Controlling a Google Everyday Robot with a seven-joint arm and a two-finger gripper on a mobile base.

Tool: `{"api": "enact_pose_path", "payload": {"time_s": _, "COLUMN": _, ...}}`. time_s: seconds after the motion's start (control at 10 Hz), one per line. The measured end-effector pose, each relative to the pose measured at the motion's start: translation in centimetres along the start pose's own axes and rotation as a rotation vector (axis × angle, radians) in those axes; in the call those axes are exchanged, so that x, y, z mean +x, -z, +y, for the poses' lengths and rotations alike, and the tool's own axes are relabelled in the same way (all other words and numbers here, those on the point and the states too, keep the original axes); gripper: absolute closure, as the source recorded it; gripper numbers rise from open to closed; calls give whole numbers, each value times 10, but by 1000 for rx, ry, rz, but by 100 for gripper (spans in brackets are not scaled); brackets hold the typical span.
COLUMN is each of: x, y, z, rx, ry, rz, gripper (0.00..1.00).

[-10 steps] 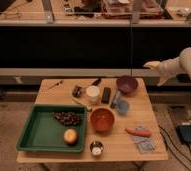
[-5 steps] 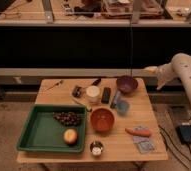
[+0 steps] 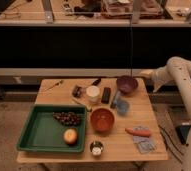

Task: Stack bowls on top of each other

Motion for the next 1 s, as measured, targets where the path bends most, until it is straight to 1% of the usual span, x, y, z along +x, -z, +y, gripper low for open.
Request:
{"api": "enact_pose_path", "payload": {"time_s": 0.3, "x": -9, "y": -11, "z": 4, "rx": -8, "ry": 11, "rz": -26, "gripper": 20}}
{"api": "enact_pose_path", "payload": {"time_s": 0.4, "x": -14, "y": -18, "z": 8, "rx": -14, "ry": 20, "rz": -42, "gripper": 20}}
{"api": "enact_pose_path", "payload": {"time_s": 0.6, "x": -20, "y": -25, "z": 12, "rx": -19, "ry": 31, "rz": -67, "gripper": 20}}
{"api": "enact_pose_path", "payload": {"time_s": 0.7, "x": -25, "y": -30, "z": 13, "rx": -22, "ry": 41, "rz": -88, "gripper": 20}}
{"api": "enact_pose_path", "payload": {"time_s": 1.0, "x": -36, "y": -37, "z": 6, "rx": -22, "ry": 70, "rz": -129, "gripper": 20}}
